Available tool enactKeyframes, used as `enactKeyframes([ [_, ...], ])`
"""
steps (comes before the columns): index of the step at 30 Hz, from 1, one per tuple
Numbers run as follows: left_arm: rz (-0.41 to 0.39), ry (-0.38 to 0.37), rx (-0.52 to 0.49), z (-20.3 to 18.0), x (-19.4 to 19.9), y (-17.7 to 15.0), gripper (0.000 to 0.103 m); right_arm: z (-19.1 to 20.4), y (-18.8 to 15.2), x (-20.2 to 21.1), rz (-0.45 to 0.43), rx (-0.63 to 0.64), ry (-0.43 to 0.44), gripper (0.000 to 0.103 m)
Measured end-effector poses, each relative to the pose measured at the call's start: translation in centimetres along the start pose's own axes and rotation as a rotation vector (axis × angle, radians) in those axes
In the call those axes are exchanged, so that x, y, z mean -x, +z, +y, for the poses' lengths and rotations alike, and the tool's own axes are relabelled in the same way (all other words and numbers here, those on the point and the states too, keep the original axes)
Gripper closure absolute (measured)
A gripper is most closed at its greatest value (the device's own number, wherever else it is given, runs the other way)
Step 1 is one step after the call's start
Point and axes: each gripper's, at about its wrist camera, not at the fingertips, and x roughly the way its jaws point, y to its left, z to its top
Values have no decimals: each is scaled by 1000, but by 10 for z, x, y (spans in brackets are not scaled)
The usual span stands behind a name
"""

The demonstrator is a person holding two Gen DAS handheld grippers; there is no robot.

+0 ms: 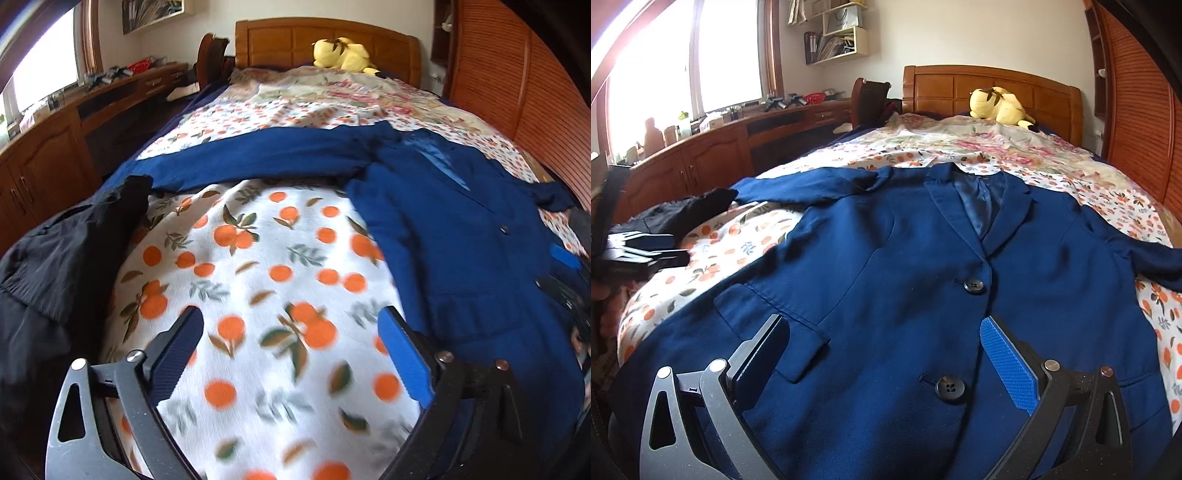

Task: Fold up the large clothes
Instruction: 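Move the left gripper down to the jacket's side panel and grasp it, then lift the side panel with the left gripper, fold it inward, release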

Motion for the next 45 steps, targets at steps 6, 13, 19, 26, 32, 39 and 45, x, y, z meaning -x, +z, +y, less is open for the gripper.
enactKeyframes([
  [6,46,4,108,33,-45,30,35,-12,-1,4,13,-36,16,0],
  [13,47,39,218,66,-91,76,36,6,2,-7,-13,-3,-15,0],
  [19,45,30,299,80,-121,105,36,9,3,-9,-19,3,-15,0],
  [26,65,-15,405,78,-148,119,37,9,1,-8,-27,1,-12,0],
  [32,78,-30,431,78,-156,125,59,9,1,-9,-30,-1,-13,0],
  [39,62,77,255,44,-150,150,102,13,1,-9,-41,19,-20,0],
  [45,-34,69,98,-10,-90,171,102,11,-1,-3,-39,26,-44,0],
])
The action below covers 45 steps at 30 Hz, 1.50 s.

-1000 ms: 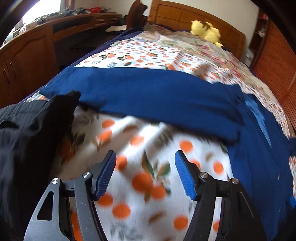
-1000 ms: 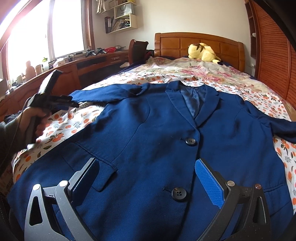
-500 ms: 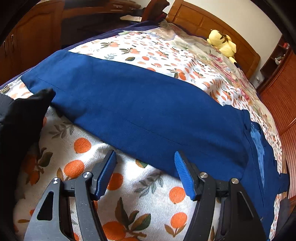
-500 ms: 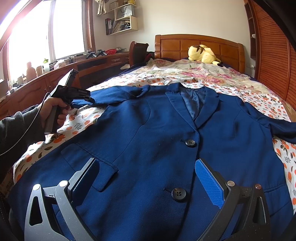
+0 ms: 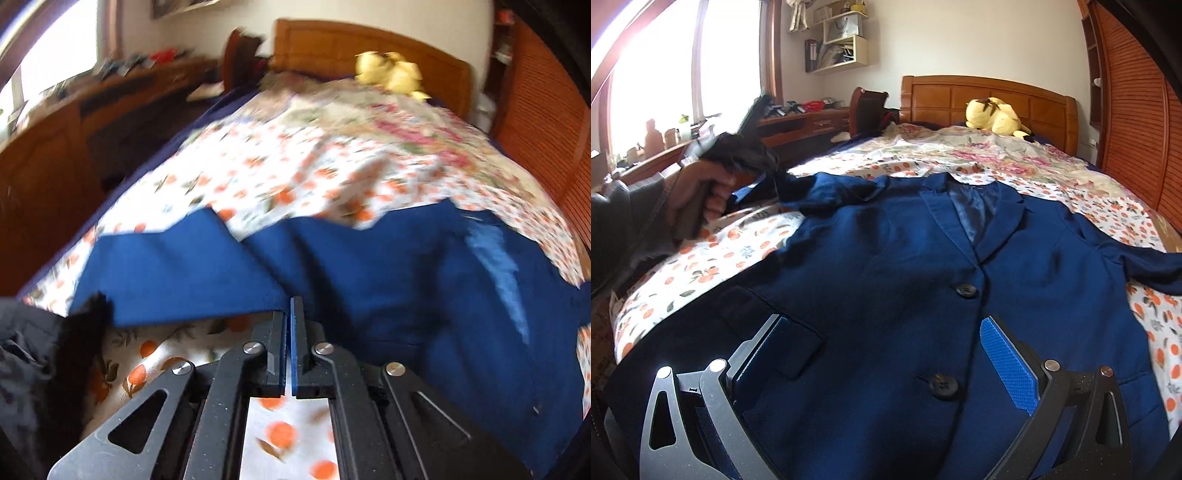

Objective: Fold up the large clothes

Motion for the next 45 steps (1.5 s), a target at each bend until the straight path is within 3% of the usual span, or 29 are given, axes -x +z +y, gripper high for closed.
enactKeyframes([
  [8,-68,-87,-190,-75,85,-19,102,-23,1,33,-49,-15,-39,0],
  [16,-49,-78,-322,-110,108,-52,101,-37,-2,33,-41,-70,-38,0],
  [18,-43,-77,-322,-102,111,-57,100,-35,-2,32,-40,-64,-32,0],
  [19,-44,-79,-319,-102,112,-59,94,-35,-1,32,-41,-62,-31,0],
  [22,-80,-85,-291,-88,123,-64,61,-34,-2,30,-36,-54,-29,0],
  [26,-98,-81,-252,-66,125,-65,31,-36,-1,31,-33,-49,-26,0],
  [40,20,67,-72,36,22,-75,31,-35,1,18,9,-39,-30,0],
  [45,71,80,20,73,-9,-78,31,-33,1,14,27,-31,-30,0],
])
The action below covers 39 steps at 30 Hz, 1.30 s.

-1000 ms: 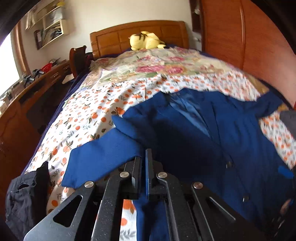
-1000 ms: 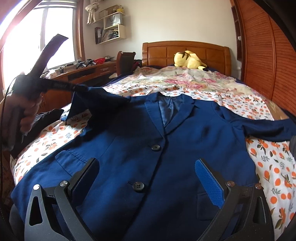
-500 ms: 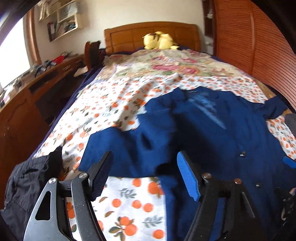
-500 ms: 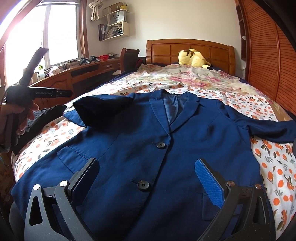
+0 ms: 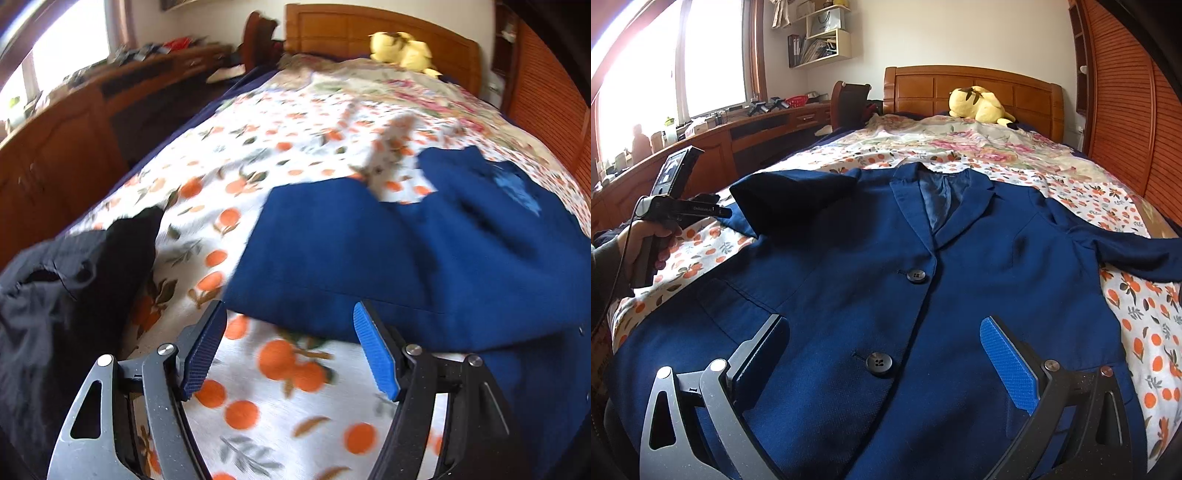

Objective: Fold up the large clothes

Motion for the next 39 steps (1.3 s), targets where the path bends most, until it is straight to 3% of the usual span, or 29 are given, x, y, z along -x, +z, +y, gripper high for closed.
enactKeyframes([
  [6,47,-29,75,16,-25,5,32,0,1,-1,10,1,2,0],
  [10,34,-55,74,10,-23,9,89,-1,1,0,7,-1,3,0],
  [11,20,-46,62,6,-17,10,92,-1,1,1,6,0,3,0],
  [15,-84,-41,5,-20,23,22,94,-3,1,8,-9,-2,2,0],
  [22,-239,-161,-112,-104,128,49,97,-18,-7,39,-54,-15,-62,0],
  [28,-354,-291,-215,-191,214,51,97,-44,-22,75,-86,-49,-118,0],
  [34,-385,-398,-311,-248,257,34,97,-64,-41,104,-94,-89,-174,0],
  [39,-350,-426,-354,-273,262,9,97,-64,-44,120,-102,-114,-203,0],
])
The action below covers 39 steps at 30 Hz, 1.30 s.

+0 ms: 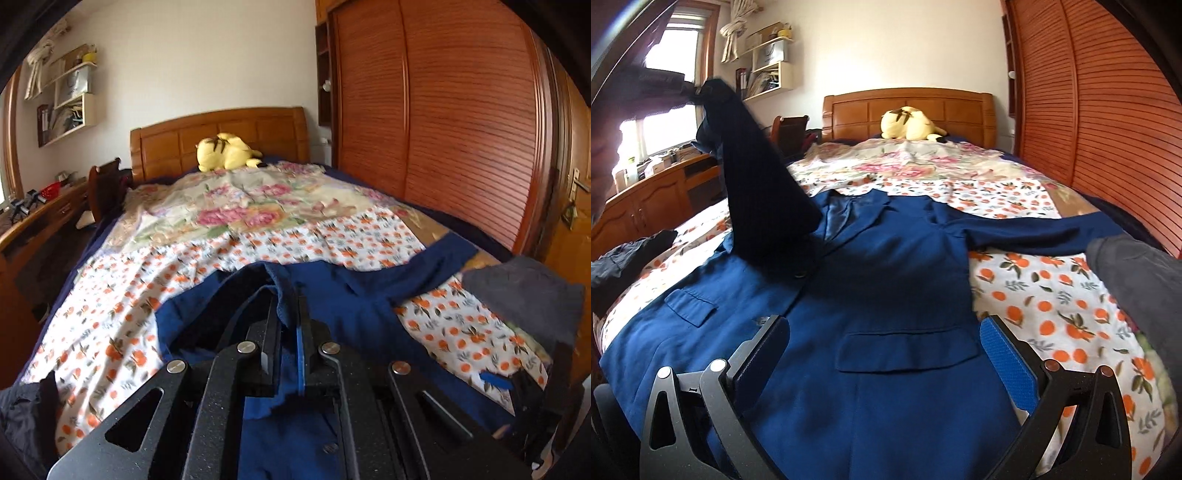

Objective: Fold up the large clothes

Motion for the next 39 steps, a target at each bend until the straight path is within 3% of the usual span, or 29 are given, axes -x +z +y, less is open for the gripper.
enactKeyframes([
  [6,62,-5,-42,-19,-3,-40,95,2,6,5,-12,-14,-6,0],
  [11,77,-32,-31,-18,2,-72,64,6,7,1,-14,-10,-1,0],
  [18,128,-43,-19,-7,10,-114,63,17,12,-5,-1,9,43,0],
  [24,138,-14,52,22,29,-153,62,34,20,-13,6,27,117,0],
  [27,127,35,71,35,44,-169,62,48,21,-20,14,52,159,1],
  [34,107,84,111,60,77,-188,62,89,17,-51,124,153,289,10],
  [39,86,142,76,67,98,-198,62,110,11,-75,200,191,344,18],
])
